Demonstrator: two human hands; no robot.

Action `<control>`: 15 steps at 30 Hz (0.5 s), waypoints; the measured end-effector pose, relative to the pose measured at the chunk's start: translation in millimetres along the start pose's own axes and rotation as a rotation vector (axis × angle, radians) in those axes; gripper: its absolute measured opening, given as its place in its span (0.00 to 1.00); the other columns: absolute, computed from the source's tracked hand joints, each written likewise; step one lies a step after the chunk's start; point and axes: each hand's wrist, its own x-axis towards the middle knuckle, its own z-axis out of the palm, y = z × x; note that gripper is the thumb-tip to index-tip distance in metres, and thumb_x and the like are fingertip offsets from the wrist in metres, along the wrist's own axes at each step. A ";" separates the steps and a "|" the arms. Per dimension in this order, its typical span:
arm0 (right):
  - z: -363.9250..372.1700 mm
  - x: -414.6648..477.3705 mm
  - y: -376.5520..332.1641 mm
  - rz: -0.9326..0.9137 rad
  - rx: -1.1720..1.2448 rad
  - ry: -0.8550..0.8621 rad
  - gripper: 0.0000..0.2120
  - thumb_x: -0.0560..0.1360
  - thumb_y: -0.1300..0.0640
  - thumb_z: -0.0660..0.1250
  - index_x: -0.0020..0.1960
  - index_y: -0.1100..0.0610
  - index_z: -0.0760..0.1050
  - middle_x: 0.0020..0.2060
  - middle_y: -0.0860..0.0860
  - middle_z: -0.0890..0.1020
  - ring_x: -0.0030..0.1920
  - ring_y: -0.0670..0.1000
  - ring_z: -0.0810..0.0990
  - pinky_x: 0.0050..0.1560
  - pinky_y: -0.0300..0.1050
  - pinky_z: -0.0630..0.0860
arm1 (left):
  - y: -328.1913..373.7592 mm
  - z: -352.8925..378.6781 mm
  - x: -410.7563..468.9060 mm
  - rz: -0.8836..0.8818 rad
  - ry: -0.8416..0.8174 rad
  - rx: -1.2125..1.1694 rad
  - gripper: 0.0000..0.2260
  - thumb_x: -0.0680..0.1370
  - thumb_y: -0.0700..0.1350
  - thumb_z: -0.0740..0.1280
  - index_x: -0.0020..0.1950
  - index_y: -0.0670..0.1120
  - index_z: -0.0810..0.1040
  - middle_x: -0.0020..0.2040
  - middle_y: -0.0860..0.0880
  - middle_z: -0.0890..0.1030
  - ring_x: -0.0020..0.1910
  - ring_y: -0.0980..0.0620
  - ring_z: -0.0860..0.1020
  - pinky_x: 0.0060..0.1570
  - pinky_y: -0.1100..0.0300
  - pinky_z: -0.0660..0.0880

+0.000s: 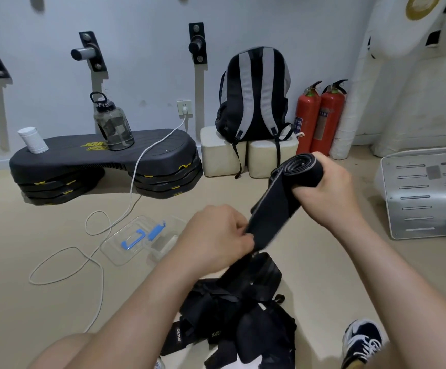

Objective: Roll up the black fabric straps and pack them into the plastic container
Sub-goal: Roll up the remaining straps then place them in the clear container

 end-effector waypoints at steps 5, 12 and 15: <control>-3.8 -4.9 -9.2 -0.068 -0.030 -0.183 0.17 0.65 0.67 0.68 0.38 0.44 0.71 0.33 0.43 0.78 0.38 0.44 0.76 0.38 0.45 0.71 | -35.3 -25.9 6.0 -0.250 -0.191 0.255 0.16 0.71 0.59 0.73 0.36 0.49 0.73 0.37 0.54 0.81 0.38 0.54 0.78 0.40 0.58 0.75; 1.0 -12.2 -15.4 -0.166 -0.065 -0.370 0.17 0.65 0.65 0.70 0.42 0.43 0.72 0.36 0.43 0.80 0.40 0.47 0.79 0.41 0.49 0.77 | -4.0 -6.4 4.5 0.177 0.070 -0.301 0.28 0.71 0.50 0.76 0.68 0.58 0.71 0.60 0.60 0.79 0.62 0.64 0.74 0.65 0.63 0.69; 5.0 -17.1 -16.5 -0.213 -0.119 -0.452 0.17 0.66 0.62 0.70 0.48 0.45 0.72 0.40 0.44 0.80 0.44 0.51 0.80 0.44 0.51 0.77 | 3.3 7.9 7.7 0.176 0.108 -0.351 0.25 0.70 0.58 0.75 0.64 0.59 0.71 0.51 0.58 0.81 0.53 0.60 0.79 0.56 0.62 0.74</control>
